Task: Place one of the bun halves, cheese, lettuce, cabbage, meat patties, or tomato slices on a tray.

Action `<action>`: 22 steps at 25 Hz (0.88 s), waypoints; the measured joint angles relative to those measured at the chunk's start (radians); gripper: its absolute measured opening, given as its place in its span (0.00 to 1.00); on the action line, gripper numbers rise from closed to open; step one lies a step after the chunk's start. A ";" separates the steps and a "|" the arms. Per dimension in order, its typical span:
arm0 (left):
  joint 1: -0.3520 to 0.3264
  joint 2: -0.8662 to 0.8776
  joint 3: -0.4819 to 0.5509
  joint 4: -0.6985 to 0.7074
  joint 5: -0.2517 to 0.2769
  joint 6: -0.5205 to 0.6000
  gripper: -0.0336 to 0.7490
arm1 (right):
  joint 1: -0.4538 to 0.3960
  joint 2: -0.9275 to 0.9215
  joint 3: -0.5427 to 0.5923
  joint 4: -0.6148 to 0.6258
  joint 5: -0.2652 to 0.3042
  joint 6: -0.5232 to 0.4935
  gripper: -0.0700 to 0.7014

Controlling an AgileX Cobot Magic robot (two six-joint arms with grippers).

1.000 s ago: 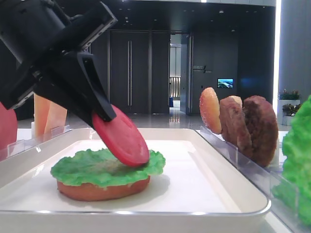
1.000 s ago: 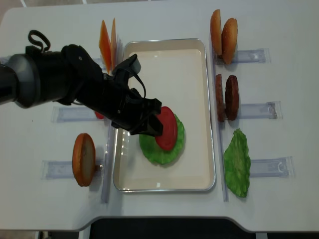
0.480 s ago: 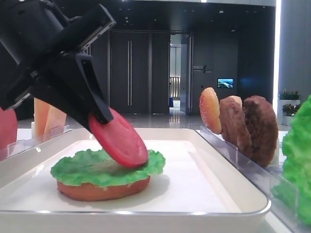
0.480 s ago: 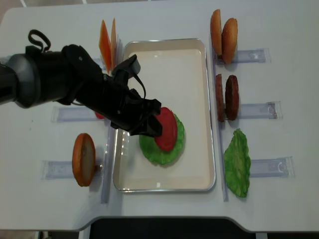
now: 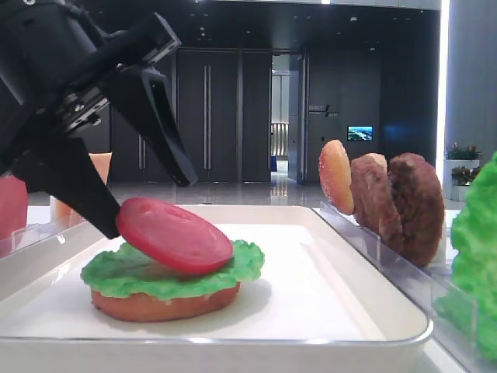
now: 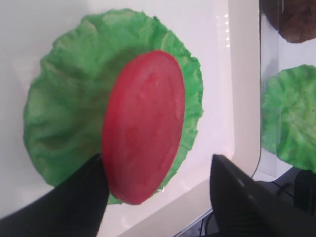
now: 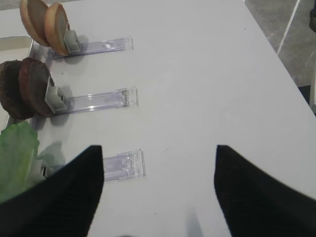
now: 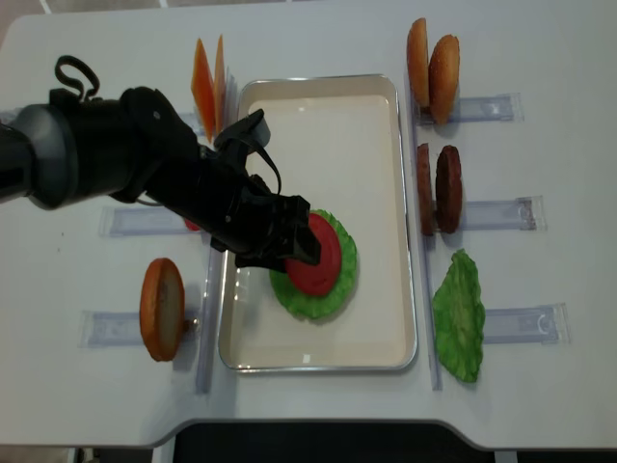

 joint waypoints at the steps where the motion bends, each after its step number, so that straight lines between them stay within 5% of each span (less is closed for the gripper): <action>1: 0.000 0.000 0.000 0.009 0.005 -0.010 0.67 | 0.000 0.000 0.000 0.000 0.000 0.000 0.68; 16: 0.000 -0.049 -0.008 0.168 0.037 -0.139 0.70 | 0.000 0.000 0.000 0.000 0.000 0.000 0.68; 22: 0.000 -0.097 -0.098 0.405 0.157 -0.306 0.70 | 0.000 0.000 0.000 0.000 0.000 0.000 0.68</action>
